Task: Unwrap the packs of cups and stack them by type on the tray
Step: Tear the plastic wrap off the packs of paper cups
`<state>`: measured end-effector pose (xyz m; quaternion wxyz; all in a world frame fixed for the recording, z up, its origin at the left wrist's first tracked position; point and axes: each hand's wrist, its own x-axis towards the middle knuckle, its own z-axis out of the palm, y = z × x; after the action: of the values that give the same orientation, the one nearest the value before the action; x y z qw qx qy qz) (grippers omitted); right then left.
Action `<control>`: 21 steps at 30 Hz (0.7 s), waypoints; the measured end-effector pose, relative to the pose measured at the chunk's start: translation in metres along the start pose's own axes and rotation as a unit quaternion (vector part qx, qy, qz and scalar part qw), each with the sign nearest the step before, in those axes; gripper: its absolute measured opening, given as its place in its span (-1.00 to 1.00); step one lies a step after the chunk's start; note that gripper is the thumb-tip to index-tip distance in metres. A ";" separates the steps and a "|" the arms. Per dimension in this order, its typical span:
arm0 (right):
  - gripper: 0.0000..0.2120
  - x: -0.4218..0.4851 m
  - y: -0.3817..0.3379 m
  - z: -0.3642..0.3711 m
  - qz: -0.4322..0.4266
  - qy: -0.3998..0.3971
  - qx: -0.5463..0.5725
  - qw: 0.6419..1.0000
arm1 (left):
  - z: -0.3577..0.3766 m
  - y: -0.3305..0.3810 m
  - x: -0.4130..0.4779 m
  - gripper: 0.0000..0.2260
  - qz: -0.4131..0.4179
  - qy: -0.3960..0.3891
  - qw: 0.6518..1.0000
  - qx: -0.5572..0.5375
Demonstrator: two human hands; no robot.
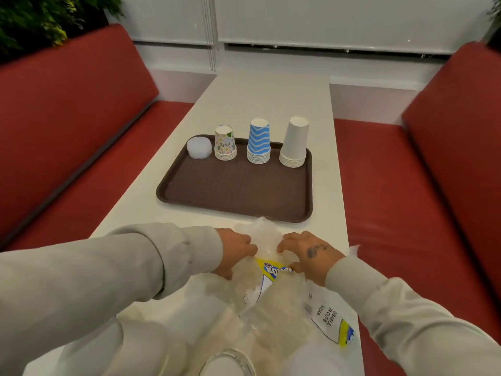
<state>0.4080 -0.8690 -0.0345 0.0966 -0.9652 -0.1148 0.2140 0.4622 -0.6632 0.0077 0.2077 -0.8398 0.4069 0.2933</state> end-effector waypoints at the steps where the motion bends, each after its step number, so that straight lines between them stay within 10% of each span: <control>1: -0.57 0.003 0.000 0.001 -0.003 0.002 -0.006 1.000 | 0.000 0.000 0.001 -0.38 -0.008 0.004 1.000 -0.003; 9: -0.48 0.008 0.007 -0.008 0.015 0.001 0.012 1.000 | -0.001 0.002 0.005 -0.05 -0.064 0.033 0.996 -0.044; 21: -0.51 -0.007 0.005 -0.038 0.038 0.076 0.117 0.990 | -0.034 -0.009 -0.024 -0.11 -0.088 0.086 0.992 -0.036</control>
<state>0.4191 -0.8805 0.0005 0.2090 -0.9644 -0.0446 0.1560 0.4688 -0.6643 0.0501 0.1664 -0.9014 0.3366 0.2156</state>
